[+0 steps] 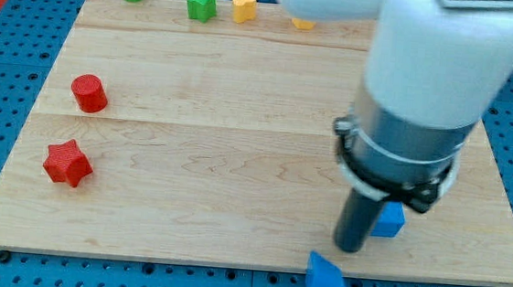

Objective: Move the blue cube towards the left side of the board

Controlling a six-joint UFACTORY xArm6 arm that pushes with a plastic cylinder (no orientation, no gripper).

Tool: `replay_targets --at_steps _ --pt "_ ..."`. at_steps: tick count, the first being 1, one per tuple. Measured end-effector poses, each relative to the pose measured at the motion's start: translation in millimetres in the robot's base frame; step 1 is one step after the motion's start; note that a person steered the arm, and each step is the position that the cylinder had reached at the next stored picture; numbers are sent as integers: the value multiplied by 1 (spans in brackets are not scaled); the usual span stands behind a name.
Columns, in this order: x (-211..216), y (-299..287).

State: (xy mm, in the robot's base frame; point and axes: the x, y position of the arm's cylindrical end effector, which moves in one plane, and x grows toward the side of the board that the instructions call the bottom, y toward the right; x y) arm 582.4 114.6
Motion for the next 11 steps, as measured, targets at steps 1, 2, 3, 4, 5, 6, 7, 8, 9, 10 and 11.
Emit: replay_targets --at_steps 1,2,3,4,5,6,7,8,9,10,11 --pt "-7 54" --pt "1 120" --pt "-20 149" --pt "-28 71" --pt "-29 -21" --pt "-55 -55" --pt "-56 -39" --pt "-75 -11" --pt "-109 -13" --pt "-107 -66" --pt "-107 -68"
